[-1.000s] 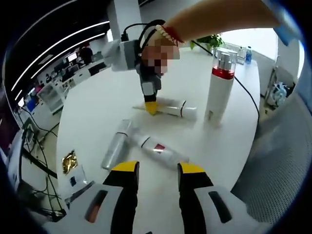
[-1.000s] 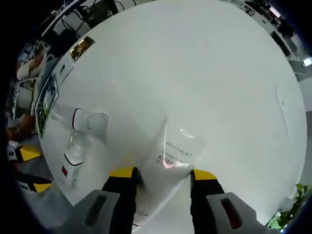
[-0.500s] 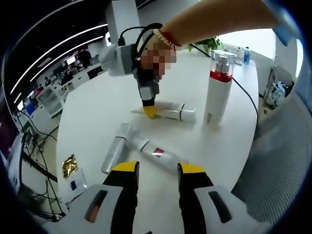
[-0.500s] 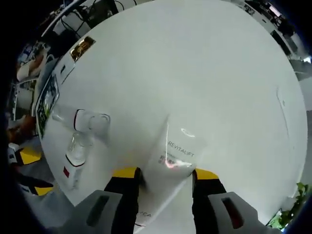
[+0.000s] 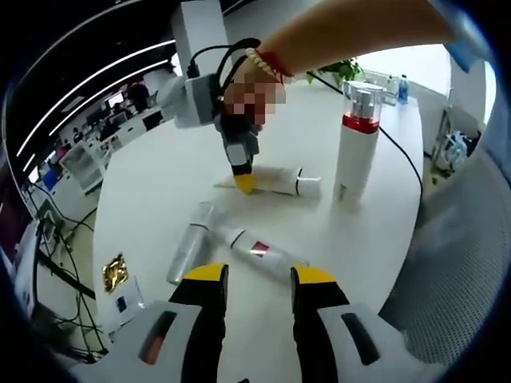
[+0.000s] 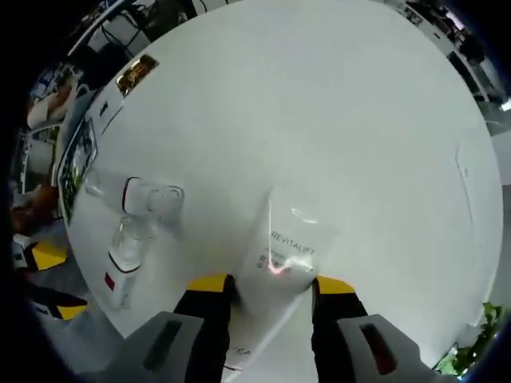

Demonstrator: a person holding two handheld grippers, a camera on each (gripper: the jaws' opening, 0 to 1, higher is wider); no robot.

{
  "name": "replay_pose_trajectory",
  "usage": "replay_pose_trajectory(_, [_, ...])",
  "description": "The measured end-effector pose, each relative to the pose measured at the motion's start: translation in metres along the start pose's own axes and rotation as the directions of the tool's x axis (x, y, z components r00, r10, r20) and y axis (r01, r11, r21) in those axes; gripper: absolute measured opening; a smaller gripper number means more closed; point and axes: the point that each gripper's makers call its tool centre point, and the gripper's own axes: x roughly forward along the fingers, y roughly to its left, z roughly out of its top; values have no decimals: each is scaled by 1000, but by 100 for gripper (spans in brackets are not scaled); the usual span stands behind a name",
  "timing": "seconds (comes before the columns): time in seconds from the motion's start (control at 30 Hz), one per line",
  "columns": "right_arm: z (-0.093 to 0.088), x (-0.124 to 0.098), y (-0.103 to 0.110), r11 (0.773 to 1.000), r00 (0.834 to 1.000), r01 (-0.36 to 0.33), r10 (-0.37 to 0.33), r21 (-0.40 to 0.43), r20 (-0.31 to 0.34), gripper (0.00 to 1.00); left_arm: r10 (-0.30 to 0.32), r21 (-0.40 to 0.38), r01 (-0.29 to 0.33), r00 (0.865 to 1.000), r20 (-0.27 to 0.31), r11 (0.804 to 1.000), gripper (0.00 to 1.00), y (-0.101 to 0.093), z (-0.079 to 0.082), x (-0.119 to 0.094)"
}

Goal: Arrange the skincare products in the storage area until every visible bottle or jar stands upright without overlapping.

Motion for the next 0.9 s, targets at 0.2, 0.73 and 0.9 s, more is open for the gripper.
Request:
replay_pose_trajectory(0.2, [0,0,0,1000,1000,1,-1,5,-8,38,23,-7,-23,1000,-1,1000,29,4,0,-2])
replay_pose_trajectory(0.73, [0,0,0,1000,1000,2,-2,12,0,37,27,-8,-27,999,-18,1000,29,4,-4,-1])
replay_pose_trajectory(0.9, [1,0,0,1000,1000,2,-2,11,-12,37,26,-10,-26,999,-18,1000,29,3,-4,-1])
